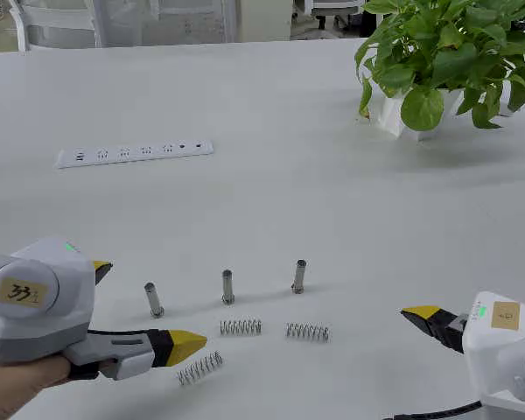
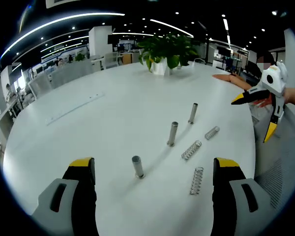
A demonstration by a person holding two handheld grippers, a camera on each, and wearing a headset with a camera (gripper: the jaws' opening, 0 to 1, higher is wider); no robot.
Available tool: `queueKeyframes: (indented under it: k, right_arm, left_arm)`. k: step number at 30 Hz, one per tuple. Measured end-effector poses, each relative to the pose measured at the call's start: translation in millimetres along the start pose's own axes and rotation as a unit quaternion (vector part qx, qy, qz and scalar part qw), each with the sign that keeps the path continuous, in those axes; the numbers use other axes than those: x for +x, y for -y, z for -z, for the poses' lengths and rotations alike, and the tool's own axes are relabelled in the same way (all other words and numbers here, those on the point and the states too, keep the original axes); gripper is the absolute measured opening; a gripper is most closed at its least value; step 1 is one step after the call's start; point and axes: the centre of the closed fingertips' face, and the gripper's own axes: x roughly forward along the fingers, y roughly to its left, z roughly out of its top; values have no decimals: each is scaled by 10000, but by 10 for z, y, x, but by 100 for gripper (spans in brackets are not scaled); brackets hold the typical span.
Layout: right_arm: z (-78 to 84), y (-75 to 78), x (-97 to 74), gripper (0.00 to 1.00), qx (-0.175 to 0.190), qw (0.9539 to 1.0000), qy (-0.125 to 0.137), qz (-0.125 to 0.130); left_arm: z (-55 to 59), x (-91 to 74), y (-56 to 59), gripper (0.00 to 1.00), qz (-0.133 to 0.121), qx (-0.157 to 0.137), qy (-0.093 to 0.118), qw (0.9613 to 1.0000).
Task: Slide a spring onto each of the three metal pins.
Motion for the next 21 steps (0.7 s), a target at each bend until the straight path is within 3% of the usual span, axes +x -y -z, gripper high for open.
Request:
queueKeyframes:
  k: [6,21]
  right_arm:
    - [-13,19,1,99,-65,10000,-27,-39]
    - [-82,68,32,99,-310,9994,-97,-141]
  left_arm:
    - [62,-108,49,98,-14,-66,-7,10000]
    - [365,-383,127,94,-127,-195,-37,9997]
